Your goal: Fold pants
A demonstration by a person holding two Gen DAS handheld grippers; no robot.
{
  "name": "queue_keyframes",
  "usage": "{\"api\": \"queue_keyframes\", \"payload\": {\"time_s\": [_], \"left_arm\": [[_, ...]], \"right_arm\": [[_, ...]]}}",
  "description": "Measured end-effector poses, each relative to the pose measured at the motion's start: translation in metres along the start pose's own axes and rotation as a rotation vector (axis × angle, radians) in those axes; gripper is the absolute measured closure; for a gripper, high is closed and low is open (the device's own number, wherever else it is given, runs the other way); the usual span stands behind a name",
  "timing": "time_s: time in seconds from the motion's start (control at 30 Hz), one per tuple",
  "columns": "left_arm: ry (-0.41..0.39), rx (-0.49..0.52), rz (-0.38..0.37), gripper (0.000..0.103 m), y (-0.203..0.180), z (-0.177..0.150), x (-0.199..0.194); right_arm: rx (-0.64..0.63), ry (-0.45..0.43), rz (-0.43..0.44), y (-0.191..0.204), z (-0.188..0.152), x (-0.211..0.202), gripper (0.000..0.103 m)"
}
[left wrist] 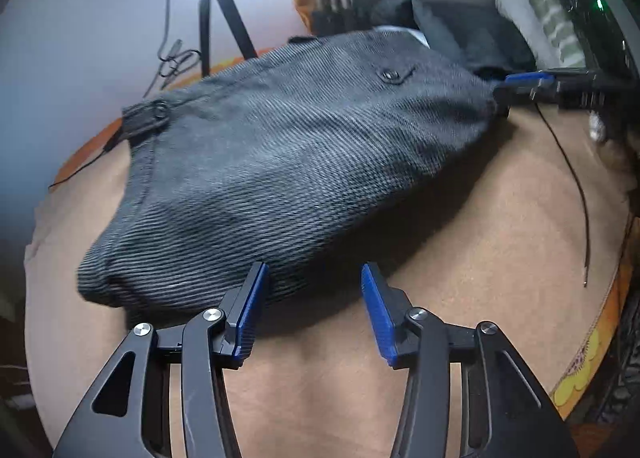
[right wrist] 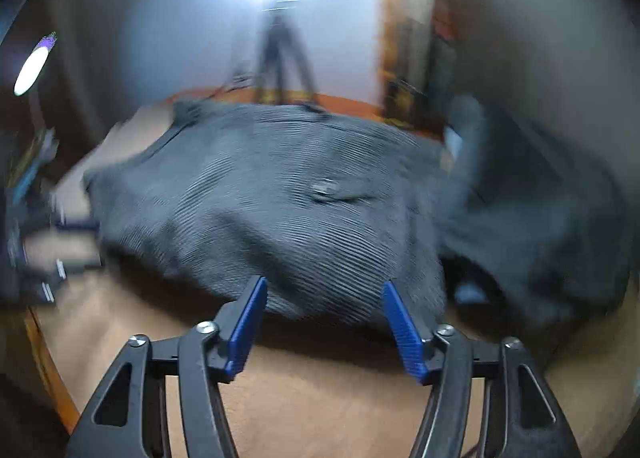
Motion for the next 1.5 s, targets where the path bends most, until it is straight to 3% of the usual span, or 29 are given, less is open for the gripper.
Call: {"api": "queue_keyframes", "payload": {"time_s": [0.27, 0.3, 0.33, 0.43, 0.63, 0.67, 0.73, 0.87, 0.97, 1.03, 1.17, 1.37, 1.5], "left_arm": [[0.054, 0.053, 0.11, 0.051, -0.002, 0.003, 0.026], [0.052, 0.048, 0.112, 0.056, 0.0, 0.004, 0.026], [0.051, 0.048, 0.121, 0.069, 0.003, 0.005, 0.027], [0.045, 0.051, 0.121, 0.087, 0.011, 0.005, 0.027], [0.029, 0.079, 0.099, 0.092, 0.013, 0.007, 0.023], [0.029, 0.09, 0.097, 0.092, 0.013, 0.008, 0.022], [0.031, 0.106, 0.093, 0.093, 0.013, 0.009, 0.018], [0.038, 0.137, 0.03, 0.094, 0.016, 0.013, 0.002], [0.065, 0.142, -0.027, 0.093, 0.019, 0.009, -0.004], [0.089, 0.117, -0.059, 0.085, 0.022, 0.002, -0.006], [0.058, 0.004, -0.055, 0.075, 0.042, -0.013, -0.022], [-0.022, -0.135, 0.05, 0.075, 0.078, -0.017, -0.036], [0.004, -0.195, 0.08, 0.075, 0.094, -0.021, -0.013]], "right_arm": [[0.348, 0.073, 0.089, -0.046, -0.007, 0.007, 0.03], [0.385, 0.09, 0.118, -0.049, -0.009, 0.011, 0.03], [0.405, 0.097, 0.129, -0.05, -0.009, 0.013, 0.029], [0.488, 0.109, 0.164, -0.06, -0.008, 0.022, 0.029], [0.608, 0.106, 0.199, -0.07, -0.006, 0.04, 0.027], [0.604, 0.104, 0.202, -0.069, -0.004, 0.042, 0.03], [0.593, 0.112, 0.217, -0.067, -0.001, 0.046, 0.067], [0.518, 0.079, 0.18, -0.054, 0.012, 0.042, 0.083], [0.386, -0.029, 0.146, -0.037, 0.028, 0.015, 0.087], [0.311, -0.066, 0.106, -0.028, 0.034, 0.006, 0.087], [0.318, 0.008, 0.086, -0.032, 0.023, 0.023, 0.086], [0.396, 0.044, 0.132, -0.055, 0.01, 0.021, 0.061], [0.466, 0.024, 0.137, -0.069, 0.007, 0.016, 0.05]]}}
Point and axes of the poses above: each gripper's, at about its wrist camera, not at the fingertips, and x roughly the way its jaws point, y to its left, z to its top, the point moved 3 cm from there along x, roughly the way its jaws point, and after that the axes turned 10 degrees about x, right-handed, at the moved point
